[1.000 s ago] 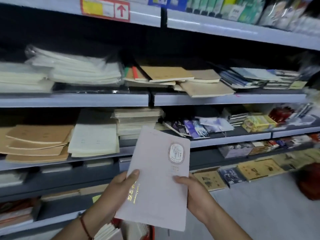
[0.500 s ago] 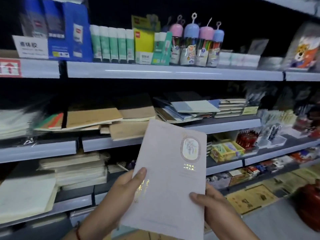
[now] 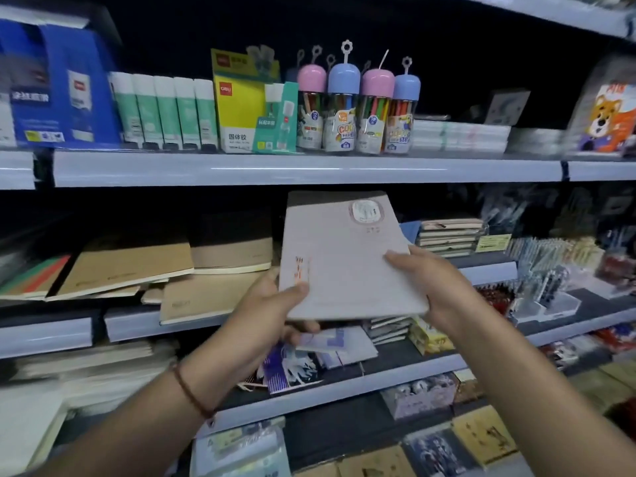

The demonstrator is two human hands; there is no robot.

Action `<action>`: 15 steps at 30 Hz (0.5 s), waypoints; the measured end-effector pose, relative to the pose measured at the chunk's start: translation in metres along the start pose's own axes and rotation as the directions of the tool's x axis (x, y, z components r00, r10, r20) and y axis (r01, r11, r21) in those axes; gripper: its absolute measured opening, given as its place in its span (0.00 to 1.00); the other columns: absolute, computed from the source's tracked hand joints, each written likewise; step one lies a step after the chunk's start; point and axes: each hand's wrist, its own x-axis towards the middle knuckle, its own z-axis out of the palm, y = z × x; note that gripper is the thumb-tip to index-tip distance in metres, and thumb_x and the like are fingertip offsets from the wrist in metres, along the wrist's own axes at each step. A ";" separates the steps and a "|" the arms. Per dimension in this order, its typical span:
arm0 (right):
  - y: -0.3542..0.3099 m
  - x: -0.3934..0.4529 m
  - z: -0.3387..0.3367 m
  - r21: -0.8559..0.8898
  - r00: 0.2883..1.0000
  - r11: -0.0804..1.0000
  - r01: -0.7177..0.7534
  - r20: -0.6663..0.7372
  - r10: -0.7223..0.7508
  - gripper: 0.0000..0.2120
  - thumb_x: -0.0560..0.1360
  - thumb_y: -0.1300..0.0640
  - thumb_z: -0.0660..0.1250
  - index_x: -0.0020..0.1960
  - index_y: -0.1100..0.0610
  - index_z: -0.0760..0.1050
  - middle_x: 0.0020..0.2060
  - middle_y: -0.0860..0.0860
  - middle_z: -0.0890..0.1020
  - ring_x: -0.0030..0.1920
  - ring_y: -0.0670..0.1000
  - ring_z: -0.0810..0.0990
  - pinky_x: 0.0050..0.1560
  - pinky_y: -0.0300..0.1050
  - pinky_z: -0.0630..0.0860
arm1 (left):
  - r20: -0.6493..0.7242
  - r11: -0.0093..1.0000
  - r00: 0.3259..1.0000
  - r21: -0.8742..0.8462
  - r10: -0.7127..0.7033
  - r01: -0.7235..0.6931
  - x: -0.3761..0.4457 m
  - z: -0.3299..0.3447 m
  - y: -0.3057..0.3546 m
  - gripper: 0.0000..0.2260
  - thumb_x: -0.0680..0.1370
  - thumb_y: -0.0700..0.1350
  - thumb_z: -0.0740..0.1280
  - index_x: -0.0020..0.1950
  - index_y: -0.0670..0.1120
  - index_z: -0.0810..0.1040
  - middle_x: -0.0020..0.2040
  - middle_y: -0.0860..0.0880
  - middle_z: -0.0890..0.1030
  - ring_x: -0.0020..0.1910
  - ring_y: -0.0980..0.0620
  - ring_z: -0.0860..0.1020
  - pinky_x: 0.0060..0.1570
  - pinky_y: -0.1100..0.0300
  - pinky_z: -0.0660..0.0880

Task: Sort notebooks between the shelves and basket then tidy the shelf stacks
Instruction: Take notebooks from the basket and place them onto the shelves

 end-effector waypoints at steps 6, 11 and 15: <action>-0.033 0.092 -0.015 -0.129 0.998 0.991 -0.033 -0.056 0.026 0.14 0.77 0.66 0.67 0.60 0.57 0.72 0.53 0.56 0.79 0.44 0.53 0.79 0.28 0.40 0.77 | -0.090 0.992 0.996 0.128 -0.001 0.013 0.104 0.028 0.029 0.16 0.83 0.42 0.62 0.71 0.43 0.68 0.54 0.43 0.79 0.24 0.56 0.78 0.19 0.66 0.69; -0.018 0.136 -0.034 -0.650 0.976 0.759 0.039 -0.137 -0.167 0.15 0.75 0.53 0.73 0.60 0.57 0.80 0.43 0.53 0.81 0.34 0.50 0.73 0.33 0.38 0.71 | -0.044 0.682 0.986 0.727 0.164 -0.081 0.149 0.025 0.028 0.14 0.80 0.50 0.65 0.63 0.47 0.81 0.51 0.47 0.83 0.41 0.50 0.82 0.39 0.59 0.79; -0.012 0.140 -0.038 -0.847 0.967 0.530 0.047 -0.094 -0.237 0.15 0.77 0.46 0.68 0.59 0.52 0.81 0.53 0.53 0.84 0.48 0.57 0.80 0.50 0.43 0.74 | -0.036 0.445 0.962 0.891 0.272 -0.092 0.158 0.019 0.020 0.11 0.80 0.52 0.63 0.53 0.52 0.84 0.52 0.53 0.85 0.46 0.51 0.81 0.47 0.58 0.77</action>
